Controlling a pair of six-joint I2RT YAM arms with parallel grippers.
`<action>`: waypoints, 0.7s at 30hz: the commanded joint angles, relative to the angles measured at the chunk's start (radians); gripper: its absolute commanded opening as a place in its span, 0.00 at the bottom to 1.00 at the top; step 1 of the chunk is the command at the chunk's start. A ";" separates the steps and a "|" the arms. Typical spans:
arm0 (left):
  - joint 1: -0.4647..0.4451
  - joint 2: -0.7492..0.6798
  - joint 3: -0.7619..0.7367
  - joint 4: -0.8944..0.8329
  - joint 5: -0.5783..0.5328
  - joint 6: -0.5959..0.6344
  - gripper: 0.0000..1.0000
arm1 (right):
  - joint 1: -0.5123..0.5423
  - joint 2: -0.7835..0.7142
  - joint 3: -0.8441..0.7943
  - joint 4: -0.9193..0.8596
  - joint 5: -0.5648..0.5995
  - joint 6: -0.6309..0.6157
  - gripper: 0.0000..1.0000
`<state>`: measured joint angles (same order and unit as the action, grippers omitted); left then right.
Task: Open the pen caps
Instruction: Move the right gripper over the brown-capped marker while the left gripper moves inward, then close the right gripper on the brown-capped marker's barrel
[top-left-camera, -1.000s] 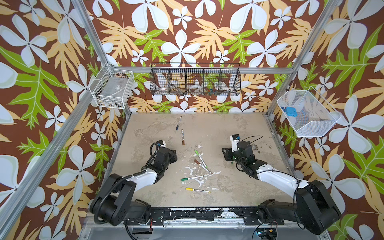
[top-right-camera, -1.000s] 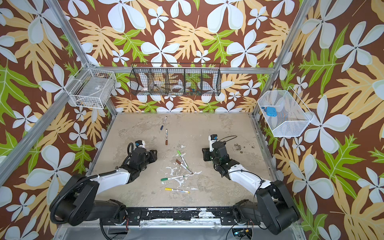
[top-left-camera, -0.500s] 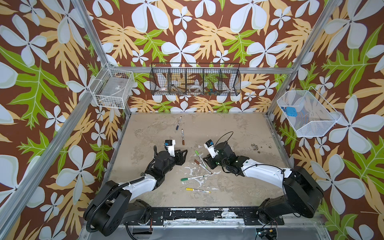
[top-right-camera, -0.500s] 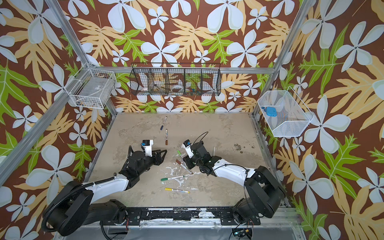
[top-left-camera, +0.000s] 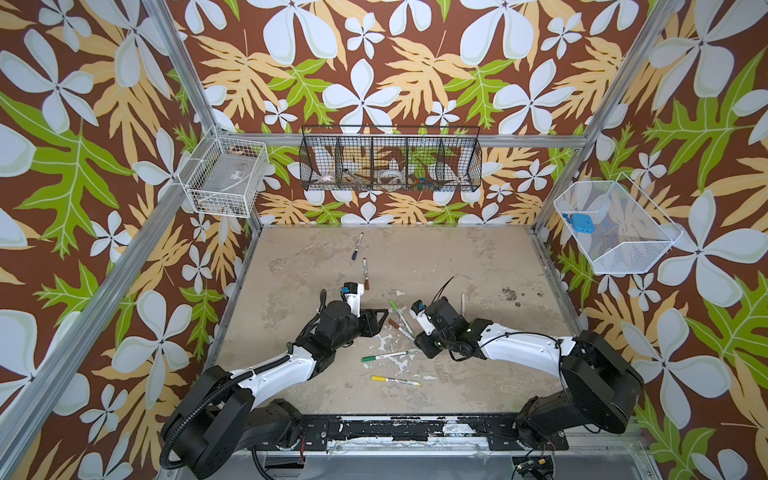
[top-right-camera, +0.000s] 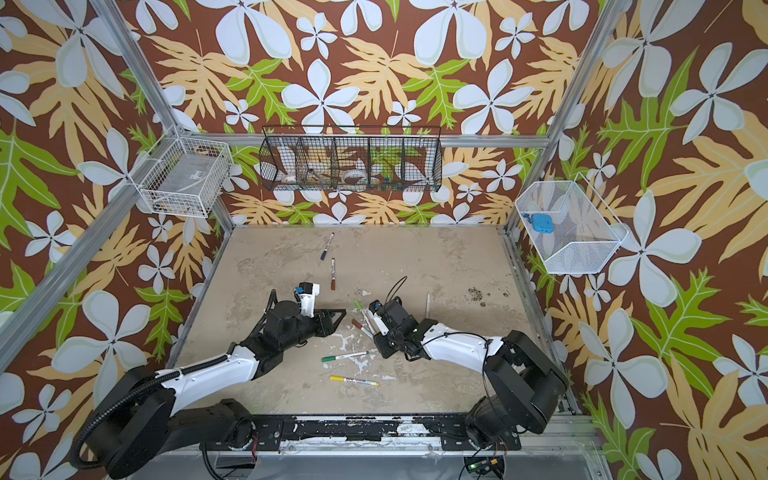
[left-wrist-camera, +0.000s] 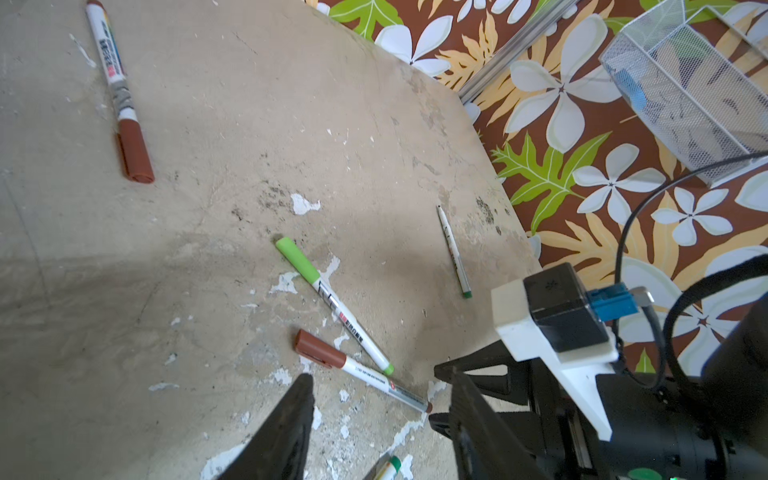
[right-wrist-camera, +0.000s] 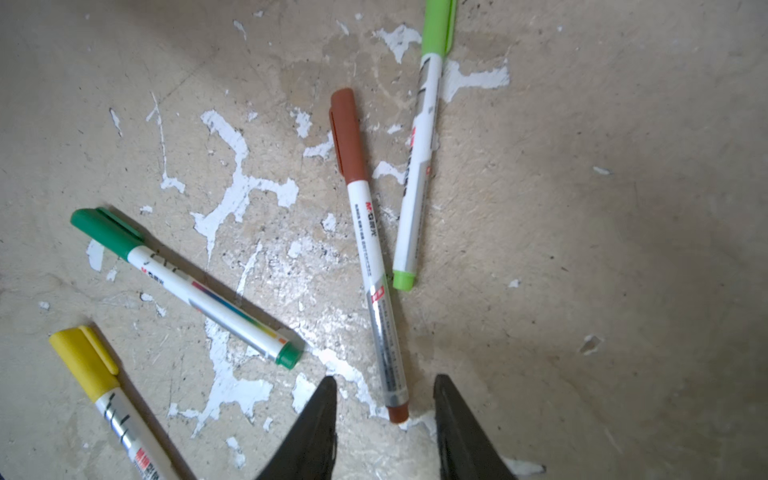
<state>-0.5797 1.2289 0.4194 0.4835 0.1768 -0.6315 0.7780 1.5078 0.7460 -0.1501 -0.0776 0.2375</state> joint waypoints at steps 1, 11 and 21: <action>-0.003 -0.012 -0.012 0.001 0.030 -0.004 0.54 | 0.023 0.016 0.000 -0.015 0.047 0.007 0.40; -0.008 -0.073 -0.036 -0.032 -0.018 0.029 0.54 | 0.058 0.033 -0.026 0.005 0.054 0.002 0.40; -0.008 -0.080 -0.039 -0.024 -0.023 0.032 0.54 | 0.068 0.048 -0.022 0.013 0.055 -0.008 0.35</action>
<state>-0.5861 1.1538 0.3832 0.4492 0.1612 -0.6037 0.8406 1.5482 0.7200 -0.1486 -0.0368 0.2352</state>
